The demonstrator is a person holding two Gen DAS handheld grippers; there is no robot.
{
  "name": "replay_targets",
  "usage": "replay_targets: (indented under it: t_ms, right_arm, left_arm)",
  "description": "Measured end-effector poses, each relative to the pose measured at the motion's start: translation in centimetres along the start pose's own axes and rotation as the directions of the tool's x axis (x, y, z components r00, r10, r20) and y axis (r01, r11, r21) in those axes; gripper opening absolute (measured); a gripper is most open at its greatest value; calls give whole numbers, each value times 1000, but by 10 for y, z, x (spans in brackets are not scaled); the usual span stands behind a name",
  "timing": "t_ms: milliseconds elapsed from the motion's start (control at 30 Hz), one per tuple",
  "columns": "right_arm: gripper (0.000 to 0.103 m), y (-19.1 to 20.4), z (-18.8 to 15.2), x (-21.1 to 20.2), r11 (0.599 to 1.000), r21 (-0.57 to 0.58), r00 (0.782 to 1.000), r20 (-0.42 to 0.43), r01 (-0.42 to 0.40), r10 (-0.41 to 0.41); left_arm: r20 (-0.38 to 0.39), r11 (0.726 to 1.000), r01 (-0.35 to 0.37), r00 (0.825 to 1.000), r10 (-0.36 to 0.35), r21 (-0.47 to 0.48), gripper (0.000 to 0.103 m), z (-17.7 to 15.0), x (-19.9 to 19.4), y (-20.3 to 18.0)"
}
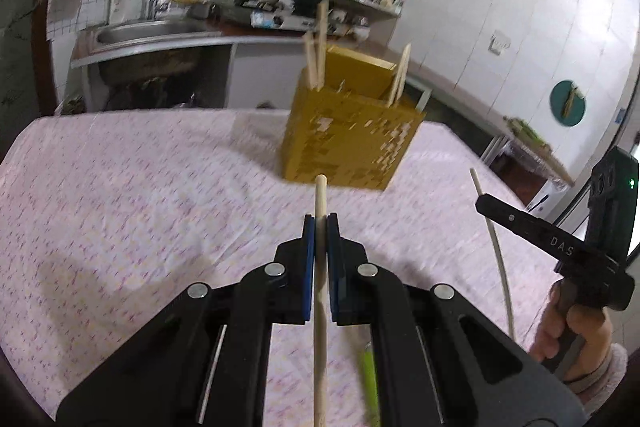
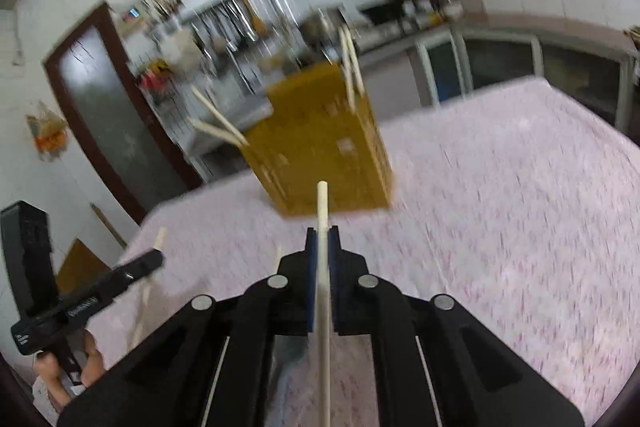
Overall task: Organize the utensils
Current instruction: 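Lift both held chopsticks and carry them above the yellow holder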
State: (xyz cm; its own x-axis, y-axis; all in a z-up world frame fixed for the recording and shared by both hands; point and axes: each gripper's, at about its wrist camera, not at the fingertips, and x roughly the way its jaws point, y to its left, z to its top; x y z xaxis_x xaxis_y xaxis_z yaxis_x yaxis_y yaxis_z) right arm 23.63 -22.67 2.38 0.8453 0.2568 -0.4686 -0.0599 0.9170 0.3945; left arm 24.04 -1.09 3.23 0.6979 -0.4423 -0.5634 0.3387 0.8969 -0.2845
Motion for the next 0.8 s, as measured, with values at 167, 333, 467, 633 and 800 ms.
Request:
replay_targets:
  t_ms: [167, 333, 467, 633, 800]
  right_arm:
    - [6, 3, 14, -9, 997, -66, 993, 110, -33, 41]
    - [6, 1, 23, -12, 993, -113, 984, 168, -43, 62]
    - [6, 6, 38, -13, 990, -133, 973, 222, -38, 68]
    - [6, 13, 66, -12, 988, -152, 956, 282, -40, 82]
    - [6, 23, 105, -13, 982, -185, 921, 378, -23, 93]
  left_arm:
    - [39, 1000, 30, 999, -30, -1, 4, 16, 1, -15]
    - [101, 999, 45, 994, -45, 6, 4, 31, 0, -25]
    - [162, 997, 73, 984, -71, -7, 4, 51, -1, -25]
    - [222, 997, 75, 972, -77, 21, 4, 75, 3, -34]
    - [319, 995, 55, 945, -77, 77, 4, 104, 4, -49]
